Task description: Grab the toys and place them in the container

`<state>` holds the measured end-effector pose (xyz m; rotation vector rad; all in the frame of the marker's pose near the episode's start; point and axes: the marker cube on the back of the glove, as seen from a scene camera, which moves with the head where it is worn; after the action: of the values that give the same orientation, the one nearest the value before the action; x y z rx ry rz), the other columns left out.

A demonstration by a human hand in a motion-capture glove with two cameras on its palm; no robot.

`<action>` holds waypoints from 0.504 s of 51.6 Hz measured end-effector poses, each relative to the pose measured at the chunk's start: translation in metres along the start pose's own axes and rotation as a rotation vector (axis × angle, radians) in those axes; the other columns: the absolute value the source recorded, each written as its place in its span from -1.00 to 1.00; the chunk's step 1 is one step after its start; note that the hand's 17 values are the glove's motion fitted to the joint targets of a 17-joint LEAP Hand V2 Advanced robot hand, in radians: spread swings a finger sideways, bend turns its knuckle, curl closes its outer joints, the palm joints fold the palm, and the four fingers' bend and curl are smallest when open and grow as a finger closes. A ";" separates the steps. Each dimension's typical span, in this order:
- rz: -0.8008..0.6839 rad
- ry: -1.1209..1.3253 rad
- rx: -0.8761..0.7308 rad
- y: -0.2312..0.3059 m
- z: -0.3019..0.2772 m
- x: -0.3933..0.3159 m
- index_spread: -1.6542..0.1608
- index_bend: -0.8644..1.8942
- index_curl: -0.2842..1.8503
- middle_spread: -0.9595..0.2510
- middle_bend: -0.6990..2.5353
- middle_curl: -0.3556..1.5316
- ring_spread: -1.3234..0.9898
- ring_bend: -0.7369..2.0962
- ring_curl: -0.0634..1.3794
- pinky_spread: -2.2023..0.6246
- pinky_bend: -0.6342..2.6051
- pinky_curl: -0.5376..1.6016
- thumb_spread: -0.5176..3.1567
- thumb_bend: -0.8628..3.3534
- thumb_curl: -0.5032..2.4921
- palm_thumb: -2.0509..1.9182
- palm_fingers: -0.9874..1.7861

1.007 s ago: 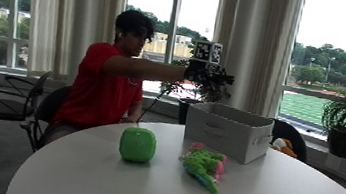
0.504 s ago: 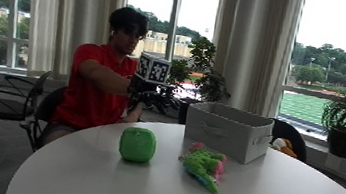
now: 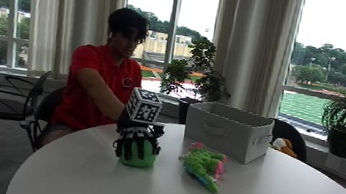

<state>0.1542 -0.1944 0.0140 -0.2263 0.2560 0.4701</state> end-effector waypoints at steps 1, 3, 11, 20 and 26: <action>0.002 0.010 0.014 -0.002 -0.002 -0.002 0.39 -0.32 -0.60 0.50 -0.47 -0.42 0.17 -0.05 -0.36 0.55 0.30 -0.15 -0.10 -0.59 -0.40 0.10 -0.26; 0.001 0.032 0.043 -0.006 -0.005 -0.005 0.38 -0.25 -0.58 0.45 -0.43 -0.40 0.12 0.01 -0.33 0.52 0.25 -0.18 -0.08 -0.57 -0.38 0.14 -0.13; -0.048 0.104 0.125 -0.003 -0.010 -0.014 0.38 -0.21 -0.53 0.32 -0.40 -0.36 -0.03 0.11 -0.30 0.40 0.18 -0.21 -0.05 -0.54 -0.35 0.22 0.11; -0.070 0.079 0.186 0.000 -0.015 -0.009 0.40 -0.23 -0.48 0.23 -0.37 -0.31 -0.14 0.14 -0.27 0.35 0.13 -0.21 -0.06 -0.52 -0.31 0.29 0.22; -0.094 0.027 0.213 0.006 -0.024 -0.004 0.39 -0.23 -0.46 0.17 -0.35 -0.27 -0.18 0.13 -0.29 0.33 0.10 -0.22 -0.09 -0.52 -0.29 0.31 0.28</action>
<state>0.1434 -0.1979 -0.0087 -0.0368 0.3178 0.3439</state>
